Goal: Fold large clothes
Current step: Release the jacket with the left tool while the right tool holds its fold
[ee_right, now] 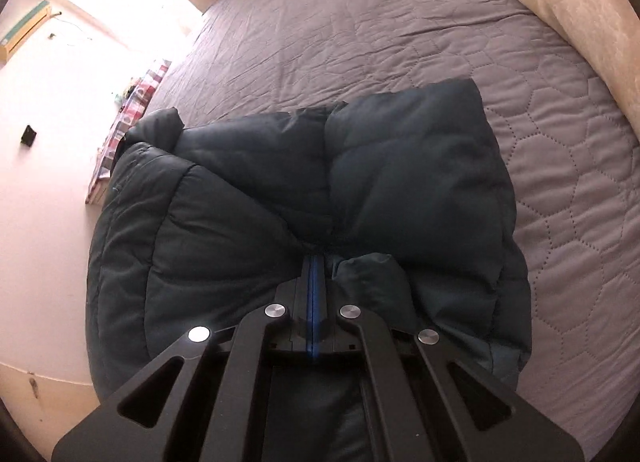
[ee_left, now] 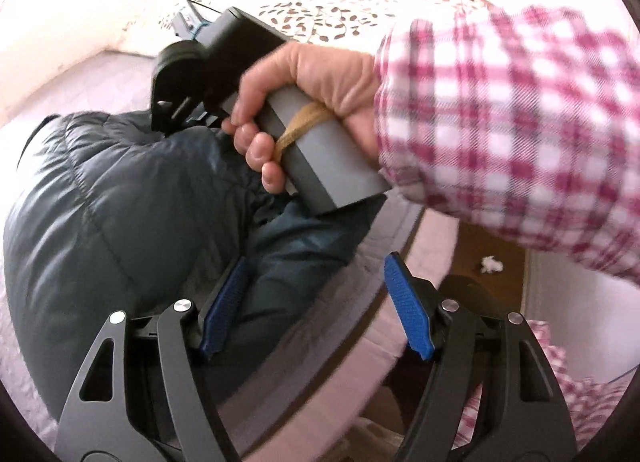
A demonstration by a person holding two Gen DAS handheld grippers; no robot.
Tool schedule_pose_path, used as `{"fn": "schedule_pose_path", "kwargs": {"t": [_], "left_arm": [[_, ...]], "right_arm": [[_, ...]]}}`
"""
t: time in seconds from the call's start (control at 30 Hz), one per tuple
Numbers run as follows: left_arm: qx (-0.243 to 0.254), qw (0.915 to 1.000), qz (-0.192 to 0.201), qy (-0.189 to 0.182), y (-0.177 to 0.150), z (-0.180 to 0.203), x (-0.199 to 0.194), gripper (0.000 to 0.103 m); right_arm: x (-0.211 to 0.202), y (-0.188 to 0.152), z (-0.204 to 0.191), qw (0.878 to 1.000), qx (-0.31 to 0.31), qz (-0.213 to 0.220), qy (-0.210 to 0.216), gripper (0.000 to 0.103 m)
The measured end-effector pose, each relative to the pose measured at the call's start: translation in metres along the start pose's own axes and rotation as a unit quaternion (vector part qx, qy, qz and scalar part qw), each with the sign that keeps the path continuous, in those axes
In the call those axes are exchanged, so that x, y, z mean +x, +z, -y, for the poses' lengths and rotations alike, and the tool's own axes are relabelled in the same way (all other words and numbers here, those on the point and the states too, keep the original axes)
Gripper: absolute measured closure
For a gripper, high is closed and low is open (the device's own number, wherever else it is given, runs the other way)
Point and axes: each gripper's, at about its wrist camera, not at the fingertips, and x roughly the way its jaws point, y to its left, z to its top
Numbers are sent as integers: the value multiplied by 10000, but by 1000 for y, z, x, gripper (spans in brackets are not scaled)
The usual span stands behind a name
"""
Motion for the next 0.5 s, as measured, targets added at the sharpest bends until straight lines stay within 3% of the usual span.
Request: {"fn": "schedule_pose_path", "kwargs": {"t": [0.23,0.37,0.5], "left_arm": [[-420,9989,166,-130,-9,-9,-55,33],[-633,9966,513,102,-14,-19,-93,33],[-1120,9880,866,615,-26,-48,-131,33]], "right_arm": [[-12,-9,-7,9996,81,181,-199,103],[-31,-19,-17,9984,82,435,-343,103],[-71,-34,-20,9972,212,699,153,98]]}}
